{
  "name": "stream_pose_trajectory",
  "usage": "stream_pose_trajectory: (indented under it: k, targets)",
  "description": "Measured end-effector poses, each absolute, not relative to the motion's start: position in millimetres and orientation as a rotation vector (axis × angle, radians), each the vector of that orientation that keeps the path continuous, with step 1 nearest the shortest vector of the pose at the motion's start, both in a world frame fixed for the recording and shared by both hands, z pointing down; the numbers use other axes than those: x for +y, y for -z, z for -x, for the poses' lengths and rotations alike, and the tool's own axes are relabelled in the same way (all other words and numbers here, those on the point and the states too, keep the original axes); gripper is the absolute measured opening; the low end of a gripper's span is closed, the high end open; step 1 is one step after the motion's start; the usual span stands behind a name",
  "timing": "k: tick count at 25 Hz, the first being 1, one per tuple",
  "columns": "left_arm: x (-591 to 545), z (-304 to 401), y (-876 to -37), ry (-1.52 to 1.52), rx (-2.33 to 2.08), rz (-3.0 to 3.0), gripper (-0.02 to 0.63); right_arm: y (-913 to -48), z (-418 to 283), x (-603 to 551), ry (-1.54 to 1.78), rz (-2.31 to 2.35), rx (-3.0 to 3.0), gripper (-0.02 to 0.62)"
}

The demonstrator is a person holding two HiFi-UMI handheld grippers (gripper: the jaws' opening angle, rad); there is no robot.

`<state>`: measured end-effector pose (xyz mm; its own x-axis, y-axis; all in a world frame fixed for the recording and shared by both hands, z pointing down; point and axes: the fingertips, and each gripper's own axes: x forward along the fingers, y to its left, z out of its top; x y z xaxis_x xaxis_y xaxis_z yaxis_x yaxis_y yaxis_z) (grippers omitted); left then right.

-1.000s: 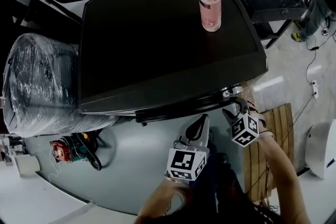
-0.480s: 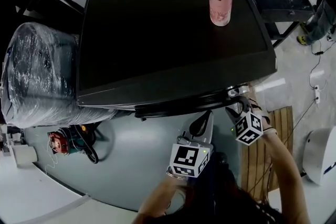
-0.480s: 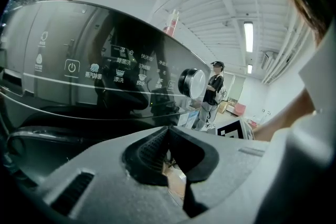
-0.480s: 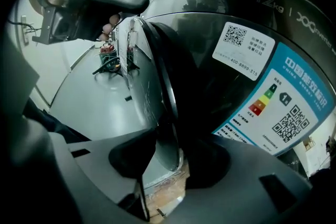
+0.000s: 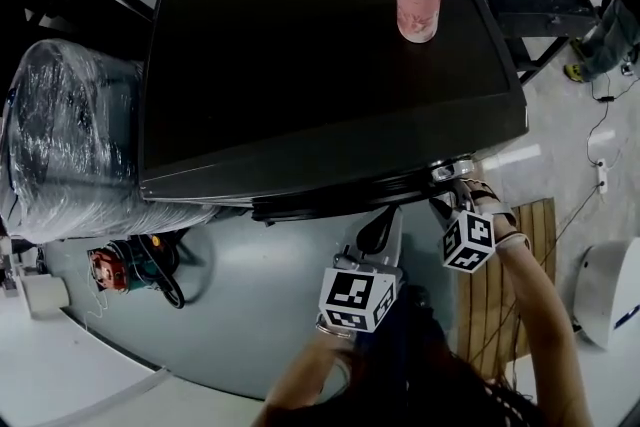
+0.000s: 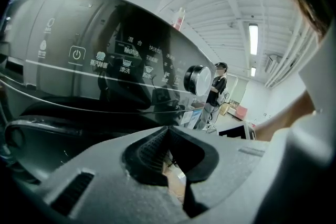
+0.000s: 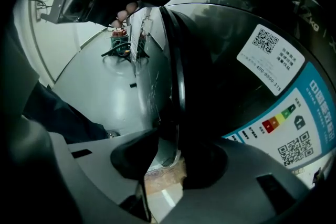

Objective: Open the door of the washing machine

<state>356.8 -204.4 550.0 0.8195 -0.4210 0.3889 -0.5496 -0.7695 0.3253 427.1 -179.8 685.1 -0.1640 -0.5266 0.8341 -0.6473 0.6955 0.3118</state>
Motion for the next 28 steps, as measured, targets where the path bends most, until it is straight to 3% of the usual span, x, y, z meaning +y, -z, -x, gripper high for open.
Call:
stream_pose_trajectory:
  k: [28]
  targets:
    - [-202.6, -336.0, -547.1, -0.415, -0.881, -2.546, 0.014, -685.0, -426.5, -177.2, -0.198, -0.980, -1.743, 0.129]
